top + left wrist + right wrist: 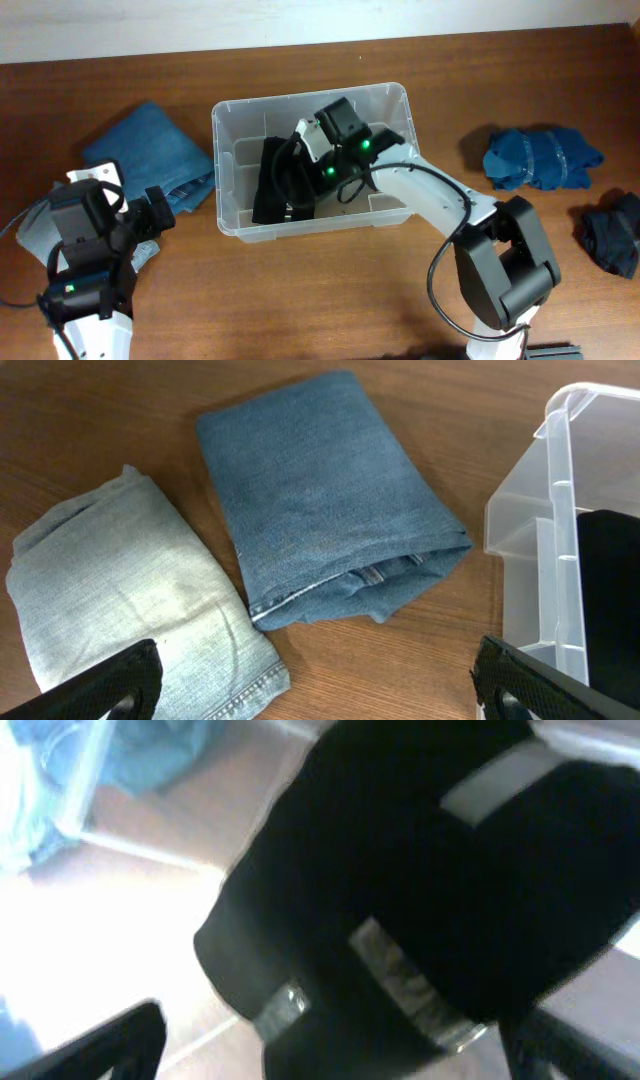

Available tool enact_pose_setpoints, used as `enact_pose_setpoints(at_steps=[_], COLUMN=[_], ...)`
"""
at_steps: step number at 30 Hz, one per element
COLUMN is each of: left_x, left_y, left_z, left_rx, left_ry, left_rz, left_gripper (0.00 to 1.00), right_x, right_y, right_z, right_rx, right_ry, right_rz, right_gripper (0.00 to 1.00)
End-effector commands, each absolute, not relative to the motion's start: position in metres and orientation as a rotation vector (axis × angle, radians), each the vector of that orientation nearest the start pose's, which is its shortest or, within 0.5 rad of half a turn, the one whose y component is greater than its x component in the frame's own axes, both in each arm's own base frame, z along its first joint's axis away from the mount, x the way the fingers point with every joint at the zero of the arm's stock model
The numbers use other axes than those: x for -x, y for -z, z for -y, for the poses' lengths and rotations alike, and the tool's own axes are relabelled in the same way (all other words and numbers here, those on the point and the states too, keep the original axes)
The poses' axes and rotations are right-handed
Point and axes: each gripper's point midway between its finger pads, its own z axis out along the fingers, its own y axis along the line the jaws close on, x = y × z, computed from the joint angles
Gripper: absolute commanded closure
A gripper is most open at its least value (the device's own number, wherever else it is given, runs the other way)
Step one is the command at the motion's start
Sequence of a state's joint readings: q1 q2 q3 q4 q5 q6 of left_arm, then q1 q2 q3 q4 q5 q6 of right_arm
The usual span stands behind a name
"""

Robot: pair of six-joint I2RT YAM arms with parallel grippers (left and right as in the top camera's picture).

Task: Pack container
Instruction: 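Carry the black garment into the bin's left side and release, then move the right gripper back and grasp the dark teal garment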

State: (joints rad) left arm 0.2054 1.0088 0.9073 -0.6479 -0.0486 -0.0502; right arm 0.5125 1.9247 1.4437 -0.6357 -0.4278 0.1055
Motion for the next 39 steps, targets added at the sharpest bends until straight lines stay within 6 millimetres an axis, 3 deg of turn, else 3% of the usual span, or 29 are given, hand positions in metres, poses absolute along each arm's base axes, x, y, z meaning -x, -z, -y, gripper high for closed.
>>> enact_pose_setpoints(at_steps=[1,4,7,10,13,15,19,25,28,33,39], left_x=[-0.305,-0.306,-0.306,-0.306,-0.306,-0.306,-0.306,-0.306,-0.306,-0.306,-0.306], left_y=[-0.211,-0.212,-0.212,-0.212,-0.212,-0.212,-0.212,-0.212,-0.212,-0.212,-0.212], left_z=[-0.072,-0.072,-0.072,-0.072,-0.072,-0.072,-0.072,-0.072,-0.072,-0.072,-0.069], left_rx=[0.335,0.334,0.334,0.334,0.334,0.334,0.334,0.334,0.334,0.334,0.327], left_ry=[-0.114,-0.114,-0.114,-0.114,-0.114,-0.114,-0.114,-0.114,-0.113,-0.114,-0.099], left_rz=[-2.286,-2.282,-2.282,-2.282,-2.282,-2.282,-2.282,-2.282,-2.282,-2.282,-2.282], left_gripper=[0.01,0.01,0.01,0.01,0.01,0.0,0.01,0.01,0.0,0.01,0.01], right_x=[-0.396,-0.411,-0.426,-0.425,-0.411,-0.402,-0.381,-0.347,-0.339,-0.339,-0.359], right_y=[-0.181,-0.231,-0.279,-0.293,-0.272,-0.253,-0.203,-0.115,-0.085,-0.058,-0.038], right_z=[-0.258,-0.217,-0.143,-0.064,0.028,0.065,0.121,0.164,0.174,0.173,0.169], right_rx=[0.66,0.516,0.17,-0.142,-0.498,-0.638,-0.883,-1.109,-1.132,-1.103,-1.055], right_ry=[-0.53,-0.399,-0.262,-0.194,-0.155,-0.187,-0.309,-0.457,-0.483,-0.468,-0.477], right_rz=[-2.515,-2.477,-2.426,-2.419,-2.478,-2.499,-2.497,-2.417,-2.355,-2.322,-2.315], right_gripper=[0.01,0.01,0.01,0.02,0.01,0.02,0.01,0.02,0.02,0.02,0.01])
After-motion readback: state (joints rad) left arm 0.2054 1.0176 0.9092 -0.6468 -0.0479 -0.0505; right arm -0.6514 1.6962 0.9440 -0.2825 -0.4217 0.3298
